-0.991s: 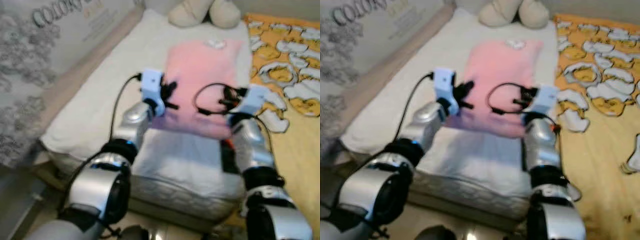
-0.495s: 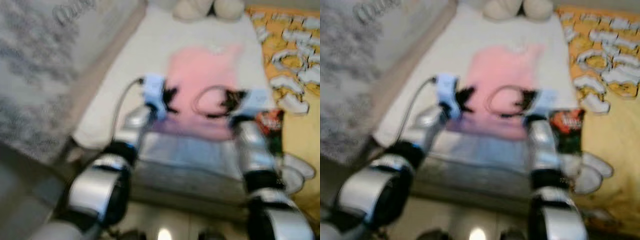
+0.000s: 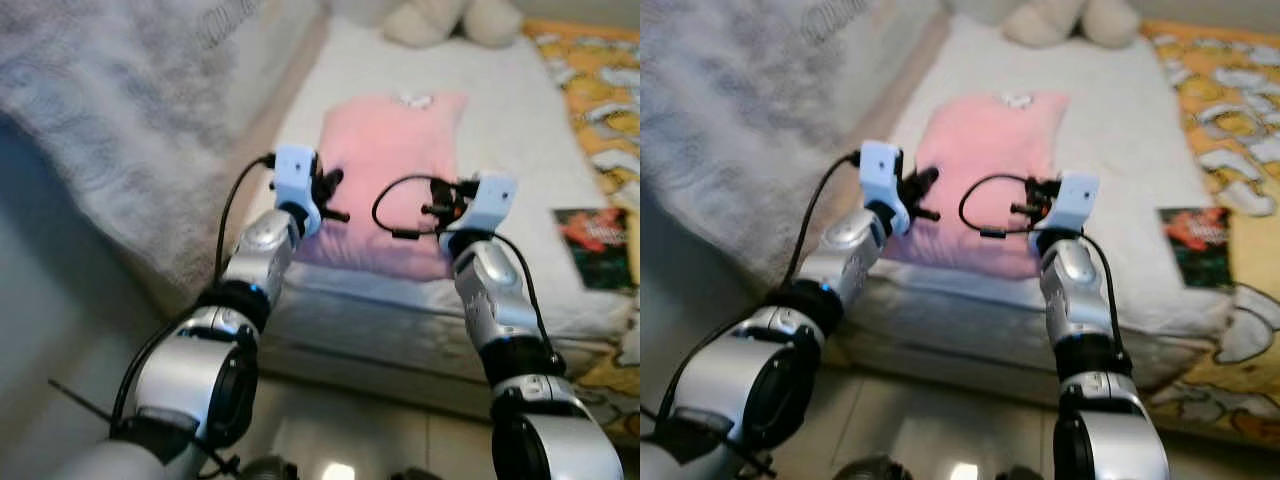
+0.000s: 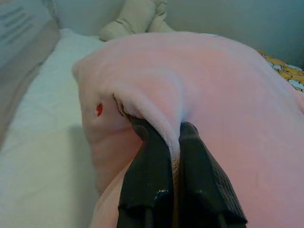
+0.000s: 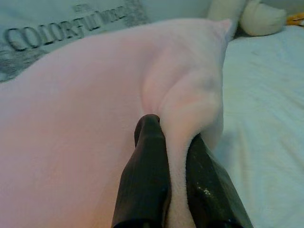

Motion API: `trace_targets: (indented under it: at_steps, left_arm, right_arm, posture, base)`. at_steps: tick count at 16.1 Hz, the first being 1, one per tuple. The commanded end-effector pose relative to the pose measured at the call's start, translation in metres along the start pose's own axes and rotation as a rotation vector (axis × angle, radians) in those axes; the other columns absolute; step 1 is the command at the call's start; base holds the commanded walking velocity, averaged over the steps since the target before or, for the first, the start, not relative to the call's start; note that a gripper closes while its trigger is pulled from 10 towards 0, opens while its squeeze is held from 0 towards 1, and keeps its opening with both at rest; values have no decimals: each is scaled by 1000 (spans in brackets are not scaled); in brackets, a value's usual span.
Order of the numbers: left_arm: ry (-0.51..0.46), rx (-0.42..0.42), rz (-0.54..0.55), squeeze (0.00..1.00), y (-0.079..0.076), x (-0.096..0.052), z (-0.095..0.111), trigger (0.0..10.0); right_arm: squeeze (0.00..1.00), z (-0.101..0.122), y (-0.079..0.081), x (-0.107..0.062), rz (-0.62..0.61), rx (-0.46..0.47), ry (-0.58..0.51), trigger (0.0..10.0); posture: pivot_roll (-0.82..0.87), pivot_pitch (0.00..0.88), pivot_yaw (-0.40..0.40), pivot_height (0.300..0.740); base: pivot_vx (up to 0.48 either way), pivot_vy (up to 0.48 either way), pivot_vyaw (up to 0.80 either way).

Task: Clean up the room

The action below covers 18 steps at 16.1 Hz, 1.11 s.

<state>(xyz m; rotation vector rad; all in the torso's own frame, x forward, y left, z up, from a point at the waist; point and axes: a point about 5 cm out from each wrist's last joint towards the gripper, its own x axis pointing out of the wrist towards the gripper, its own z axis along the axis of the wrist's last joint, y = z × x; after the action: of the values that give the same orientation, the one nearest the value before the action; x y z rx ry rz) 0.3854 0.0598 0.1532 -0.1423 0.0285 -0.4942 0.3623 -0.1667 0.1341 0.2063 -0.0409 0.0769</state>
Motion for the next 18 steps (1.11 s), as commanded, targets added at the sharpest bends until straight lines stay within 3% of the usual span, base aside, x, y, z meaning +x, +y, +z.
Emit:
trace_targets:
  at_steps: [1, 18]
  left_arm:
    - [-42, 9, -25, 0, -8, 3, 7, 0]
    - [-35, -1, -5, 0, -4, 1, 4, 0]
  right_arm:
    - [0, 12, -4, 4, 1, -27, -36, 0]
    - [0, 3, 3, 1, 36, -28, -12, 0]
  posture:
    - [-94, 0, 56, 740]
    - [-77, 0, 45, 740]
  base:
    - [394, 274, 0]
    - [397, 268, 0]
